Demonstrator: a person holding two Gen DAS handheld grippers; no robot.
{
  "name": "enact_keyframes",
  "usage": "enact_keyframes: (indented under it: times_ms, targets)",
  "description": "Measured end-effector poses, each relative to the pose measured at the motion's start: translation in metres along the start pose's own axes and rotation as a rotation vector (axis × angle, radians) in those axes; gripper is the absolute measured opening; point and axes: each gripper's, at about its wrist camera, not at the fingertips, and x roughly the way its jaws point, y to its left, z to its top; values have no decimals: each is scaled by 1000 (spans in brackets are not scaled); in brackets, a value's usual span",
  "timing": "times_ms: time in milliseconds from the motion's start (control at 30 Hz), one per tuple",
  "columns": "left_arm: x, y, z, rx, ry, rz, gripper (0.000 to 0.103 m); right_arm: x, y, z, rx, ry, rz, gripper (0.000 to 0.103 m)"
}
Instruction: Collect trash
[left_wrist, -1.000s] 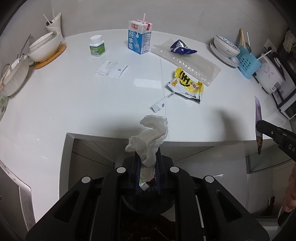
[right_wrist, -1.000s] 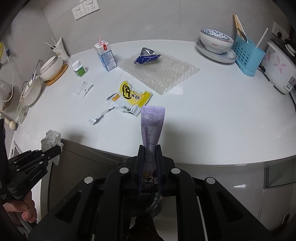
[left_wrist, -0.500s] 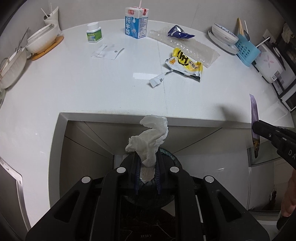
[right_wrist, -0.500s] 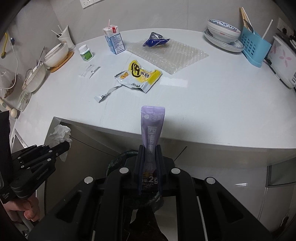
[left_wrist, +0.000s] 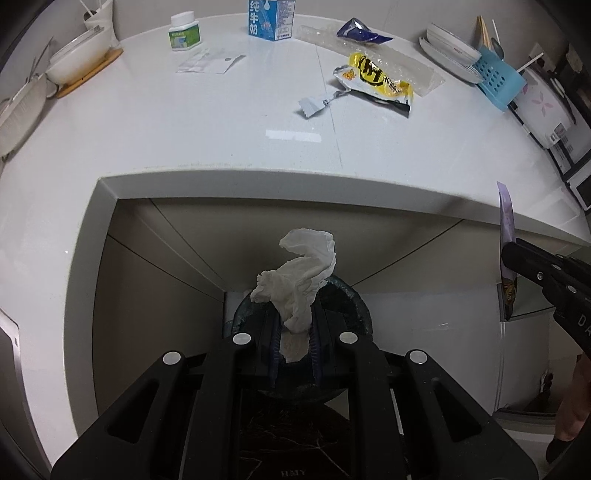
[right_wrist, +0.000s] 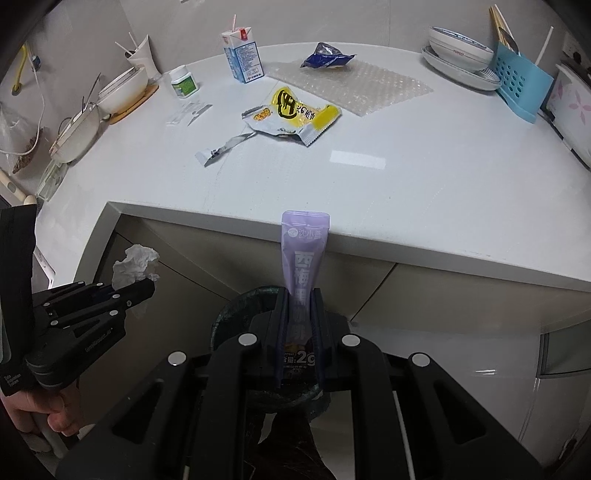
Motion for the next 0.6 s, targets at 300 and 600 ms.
enact_keyframes:
  times_ms: [300, 600]
  targets:
    - [32, 15, -18, -25, 43, 31, 13, 33, -1, -21, 0, 51, 13, 11]
    - [61, 18, -34, -31, 80, 52, 13, 62, -8, -38, 18, 93, 40, 12]
